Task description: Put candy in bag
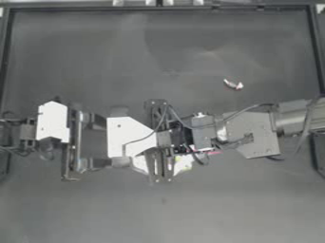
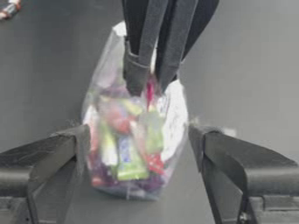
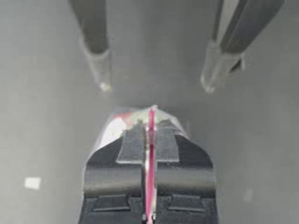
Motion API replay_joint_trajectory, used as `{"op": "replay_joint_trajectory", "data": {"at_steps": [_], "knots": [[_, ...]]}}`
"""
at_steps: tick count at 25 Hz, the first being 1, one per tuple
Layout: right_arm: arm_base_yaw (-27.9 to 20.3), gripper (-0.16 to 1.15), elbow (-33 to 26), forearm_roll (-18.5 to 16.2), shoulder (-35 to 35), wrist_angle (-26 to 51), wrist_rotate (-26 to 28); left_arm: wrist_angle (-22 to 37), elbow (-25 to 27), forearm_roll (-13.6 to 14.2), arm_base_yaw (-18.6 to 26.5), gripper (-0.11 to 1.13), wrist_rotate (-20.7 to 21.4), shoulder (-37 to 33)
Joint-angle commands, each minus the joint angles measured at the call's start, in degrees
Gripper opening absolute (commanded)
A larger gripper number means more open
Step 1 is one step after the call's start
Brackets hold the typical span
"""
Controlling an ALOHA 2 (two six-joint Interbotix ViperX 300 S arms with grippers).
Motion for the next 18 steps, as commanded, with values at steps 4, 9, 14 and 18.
{"op": "replay_joint_trajectory", "data": {"at_steps": [4, 9, 14, 18], "knots": [[0.0, 0.04, -0.2, -0.1, -2.4, -1.0, 0.1, -1.1, -2.9, 0.1, -0.1, 0.98, 0.1, 1.8], [0.0, 0.04, -0.2, -0.1, -2.4, -1.1, 0.1, -1.9, -3.5, 0.1, -0.1, 0.98, 0.1, 3.0], [0.0, 0.04, -0.2, -0.1, -2.5, -1.2, 0.1, -2.5, -4.2, 0.1, -0.1, 0.98, 0.1, 4.4], [0.0, 0.04, -0.2, -0.1, -2.5, -1.2, 0.1, -2.6, -4.7, 0.1, -0.1, 0.96, 0.1, 5.0]]}}
